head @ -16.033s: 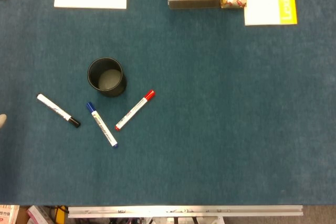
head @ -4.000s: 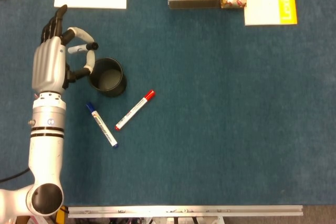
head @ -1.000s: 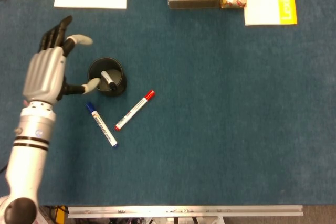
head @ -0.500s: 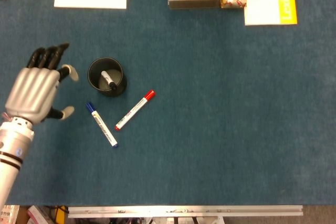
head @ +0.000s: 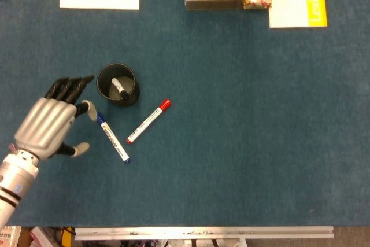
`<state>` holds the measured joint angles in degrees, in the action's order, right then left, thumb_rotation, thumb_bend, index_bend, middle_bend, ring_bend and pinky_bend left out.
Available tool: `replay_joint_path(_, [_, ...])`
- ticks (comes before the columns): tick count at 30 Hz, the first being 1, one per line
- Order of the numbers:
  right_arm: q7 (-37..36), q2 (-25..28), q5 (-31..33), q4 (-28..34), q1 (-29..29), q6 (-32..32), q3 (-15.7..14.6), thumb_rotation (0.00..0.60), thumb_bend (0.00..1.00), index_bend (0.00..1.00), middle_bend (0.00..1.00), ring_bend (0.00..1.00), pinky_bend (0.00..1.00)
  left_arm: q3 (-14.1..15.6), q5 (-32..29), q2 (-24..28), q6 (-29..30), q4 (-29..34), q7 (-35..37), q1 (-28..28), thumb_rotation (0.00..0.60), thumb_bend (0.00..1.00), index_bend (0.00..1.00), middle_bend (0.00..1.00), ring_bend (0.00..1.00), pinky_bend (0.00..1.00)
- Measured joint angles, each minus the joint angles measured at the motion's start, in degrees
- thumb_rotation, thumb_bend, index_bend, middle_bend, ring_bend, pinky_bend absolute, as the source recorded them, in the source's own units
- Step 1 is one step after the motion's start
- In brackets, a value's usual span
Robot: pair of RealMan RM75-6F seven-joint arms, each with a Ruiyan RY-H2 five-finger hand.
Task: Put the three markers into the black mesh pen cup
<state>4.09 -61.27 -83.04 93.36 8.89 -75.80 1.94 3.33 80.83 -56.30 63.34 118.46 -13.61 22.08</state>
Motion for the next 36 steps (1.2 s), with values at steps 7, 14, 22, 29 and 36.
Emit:
replay_joint_path(7, [0.18, -0.07, 0.1, -0.04, 0.03, 0.16, -0.02, 0.6, 0.0, 0.08, 0.19, 0.11, 0.41, 2.4, 5.86, -1.99, 0.29, -3.79, 4.51, -1.65, 0.6, 0.15, 0.43, 0.0, 0.0, 0.0])
replay_joint_path(14, [-0.07, 0.03, 0.15, -0.08, 0.06, 0.19, 0.06, 0.6, 0.0, 0.08, 0.18, 0.11, 0.41, 3.34, 13.3, -7.69, 3.67, -12.84, 10.24, -3.01, 0.6, 0.15, 0.44, 0.0, 0.0, 0.0])
replay_joint_path(22, [-0.1, 0.03, 0.17, -0.14, 0.15, 0.43, 0.02, 0.6, 0.0, 0.08, 0.19, 0.11, 0.41, 4.27, 17.72, -13.76, 7.14, -21.76, 17.05, -4.01, 0.6, 0.15, 0.46, 0.0, 0.0, 0.0])
replay_joint_path(29, [-0.16, 0.04, 0.22, -0.16, 0.15, 0.4, 0.08, 0.6, 0.0, 0.08, 0.18, 0.11, 0.41, 4.8, 18.69, -16.1, 7.57, -25.56, 18.27, -4.12, 0.6, 0.15, 0.47, 0.0, 0.0, 0.0])
replay_joint_path(36, [-0.18, 0.07, 0.26, -0.18, 0.19, 0.53, 0.06, 0.6, 0.0, 0.08, 0.19, 0.11, 0.41, 5.57, 20.52, -17.89, 9.26, -29.12, 18.77, -4.52, 0.6, 0.15, 0.49, 0.02, 0.0, 0.0])
